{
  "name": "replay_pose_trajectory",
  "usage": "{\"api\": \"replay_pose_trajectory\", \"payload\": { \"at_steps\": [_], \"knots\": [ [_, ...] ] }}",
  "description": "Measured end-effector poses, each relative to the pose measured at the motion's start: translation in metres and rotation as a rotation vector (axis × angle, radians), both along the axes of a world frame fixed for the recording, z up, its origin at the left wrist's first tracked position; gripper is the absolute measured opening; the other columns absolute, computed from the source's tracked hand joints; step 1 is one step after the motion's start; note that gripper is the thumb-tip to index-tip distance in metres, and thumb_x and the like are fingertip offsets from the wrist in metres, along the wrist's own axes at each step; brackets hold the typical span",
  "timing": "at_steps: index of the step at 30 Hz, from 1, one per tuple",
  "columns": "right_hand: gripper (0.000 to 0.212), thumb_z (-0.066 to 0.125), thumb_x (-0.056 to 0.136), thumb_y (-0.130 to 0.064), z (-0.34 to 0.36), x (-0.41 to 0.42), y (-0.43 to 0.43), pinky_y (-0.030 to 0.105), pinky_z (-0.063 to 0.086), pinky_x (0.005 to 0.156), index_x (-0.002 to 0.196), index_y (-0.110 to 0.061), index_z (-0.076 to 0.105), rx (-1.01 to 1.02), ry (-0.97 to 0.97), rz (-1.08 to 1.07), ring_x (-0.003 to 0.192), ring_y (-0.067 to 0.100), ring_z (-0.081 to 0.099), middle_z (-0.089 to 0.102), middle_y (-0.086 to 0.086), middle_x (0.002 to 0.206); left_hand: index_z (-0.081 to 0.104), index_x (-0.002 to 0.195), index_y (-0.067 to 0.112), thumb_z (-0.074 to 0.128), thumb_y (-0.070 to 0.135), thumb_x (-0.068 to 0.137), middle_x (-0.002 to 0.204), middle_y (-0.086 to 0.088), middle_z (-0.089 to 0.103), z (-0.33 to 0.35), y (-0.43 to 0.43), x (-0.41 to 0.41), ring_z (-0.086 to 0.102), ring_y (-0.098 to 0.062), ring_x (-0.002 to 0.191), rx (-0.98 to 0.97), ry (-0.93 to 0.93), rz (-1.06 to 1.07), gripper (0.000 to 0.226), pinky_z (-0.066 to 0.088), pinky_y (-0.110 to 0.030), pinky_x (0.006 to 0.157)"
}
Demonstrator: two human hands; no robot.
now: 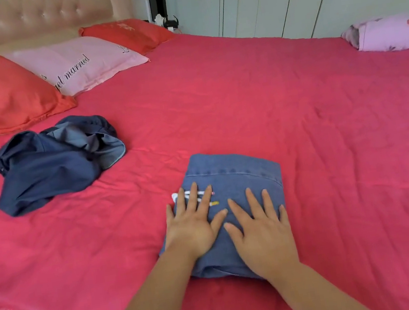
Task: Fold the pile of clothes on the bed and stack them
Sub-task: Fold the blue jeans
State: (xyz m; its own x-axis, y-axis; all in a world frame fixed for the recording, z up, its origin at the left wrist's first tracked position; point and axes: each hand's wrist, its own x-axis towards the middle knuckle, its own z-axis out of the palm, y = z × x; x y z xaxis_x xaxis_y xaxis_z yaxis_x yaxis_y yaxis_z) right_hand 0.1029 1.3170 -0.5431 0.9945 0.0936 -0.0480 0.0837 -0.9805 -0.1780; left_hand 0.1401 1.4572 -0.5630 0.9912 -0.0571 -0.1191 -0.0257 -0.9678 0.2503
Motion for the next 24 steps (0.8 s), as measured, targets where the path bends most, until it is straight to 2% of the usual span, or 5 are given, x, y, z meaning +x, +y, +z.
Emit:
{"api": "replay_pose_trajectory", "payload": {
  "at_steps": [5,11,16,20,24],
  "knots": [
    [0.085,-0.01,0.067,-0.065,-0.006,0.005,-0.007,0.045,0.004,0.116,0.145,-0.044,0.014,0.093,-0.026,0.012,0.145,0.02,-0.009,-0.002,-0.008,0.158,0.0,0.146,0.043,0.019,0.067,0.089,0.157,0.009,-0.009,-0.004,0.004,0.007,-0.012,-0.019,0.145,-0.047,0.002,0.0,0.065,0.004,-0.046,0.117],
    [0.068,0.054,0.086,-0.05,0.005,-0.006,-0.034,0.033,0.023,0.113,0.145,-0.04,0.021,0.69,0.072,-0.33,0.14,0.022,0.024,0.022,0.009,0.152,0.022,0.147,0.024,0.037,0.052,0.093,0.152,-0.013,0.027,0.014,0.016,0.013,0.023,-0.027,0.141,-0.402,-0.085,0.323,0.063,0.021,-0.037,0.112],
    [0.089,0.064,0.077,-0.052,0.013,-0.001,-0.038,0.027,0.03,0.106,0.147,-0.042,0.009,0.738,0.216,-0.318,0.13,0.021,0.038,0.031,0.01,0.141,0.059,0.118,0.011,0.06,0.052,0.083,0.122,-0.014,0.061,0.025,0.018,0.021,0.056,-0.029,0.114,-0.553,0.113,0.434,0.054,0.043,-0.031,0.09],
    [0.089,0.072,0.076,-0.036,0.02,0.004,-0.043,0.022,0.033,0.099,0.147,-0.038,0.017,0.782,0.198,-0.328,0.118,0.023,0.047,0.038,0.012,0.13,0.062,0.11,0.008,0.059,0.045,0.086,0.113,-0.016,0.065,0.035,0.017,0.02,0.059,-0.031,0.106,-0.503,0.052,0.4,0.045,0.039,-0.028,0.074],
    [0.086,0.072,0.077,-0.03,0.038,-0.003,-0.066,0.015,0.031,0.092,0.146,-0.036,0.022,0.78,0.144,-0.296,0.103,0.014,0.047,0.035,0.004,0.122,0.06,0.11,0.002,0.063,0.041,0.084,0.112,-0.02,0.064,0.04,-0.007,0.007,0.058,-0.035,0.104,-0.638,-0.054,0.46,0.047,0.043,-0.035,0.08]
  ]
}}
